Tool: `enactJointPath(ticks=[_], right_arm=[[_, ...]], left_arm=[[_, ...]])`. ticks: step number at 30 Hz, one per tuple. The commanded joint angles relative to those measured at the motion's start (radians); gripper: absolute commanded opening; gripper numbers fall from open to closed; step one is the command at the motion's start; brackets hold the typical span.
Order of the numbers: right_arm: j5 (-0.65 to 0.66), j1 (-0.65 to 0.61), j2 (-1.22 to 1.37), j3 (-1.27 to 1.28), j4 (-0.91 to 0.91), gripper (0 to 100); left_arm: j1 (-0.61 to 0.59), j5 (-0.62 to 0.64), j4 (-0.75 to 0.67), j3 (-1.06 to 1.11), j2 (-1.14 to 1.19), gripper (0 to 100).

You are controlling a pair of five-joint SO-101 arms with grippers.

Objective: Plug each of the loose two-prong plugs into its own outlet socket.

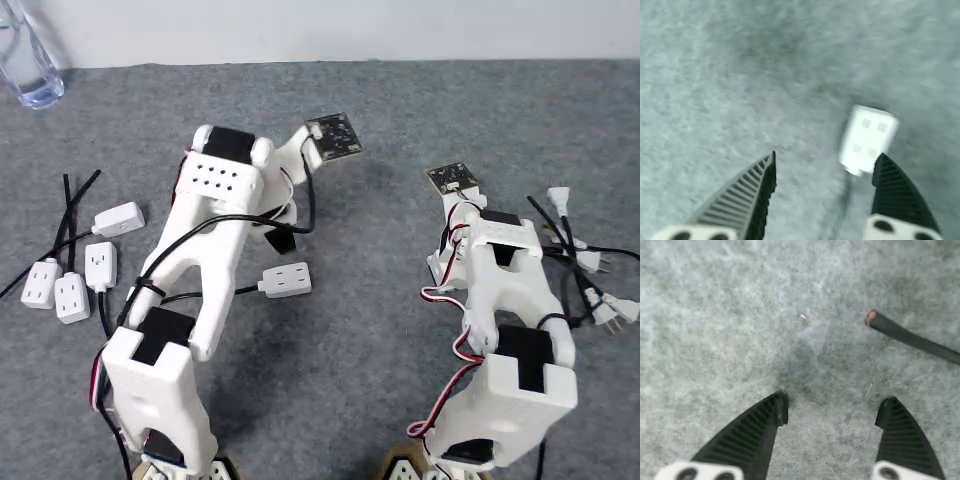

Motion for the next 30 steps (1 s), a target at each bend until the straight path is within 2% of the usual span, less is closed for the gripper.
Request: enactJointPath(ticks=[1,5,11,17,26,30], right_arm=[[-0.003,-0.015,-0.036,-0.002,-0.015,29.2],[-0.003,-0.015,-0.036,-0.002,-0.015,29.2],[-0.003,-0.013,-0.036,-0.002,-0.013,29.2],[-0.003,-0.013,-0.036,-0.002,-0.013,29.2],[-0.002,-0.013,-0.036,-0.002,-0.013,29.2],[-0.002,-0.013,-0.036,-0.002,-0.013,29.2]], left_arm=[[0.02,0.018,0.199,-0.099,-0.006,29],[0.017,0.032,0.123,0.041,-0.006,29],[0.071,0.032,-0.143,0.303,-0.006,29],[0.078,0.034,-0.342,0.443,-0.006,29],[0.049,0.023,-0.417,0.53,-0.002,29],[0.049,-0.072,-0.41,0.535,-0.002,29]])
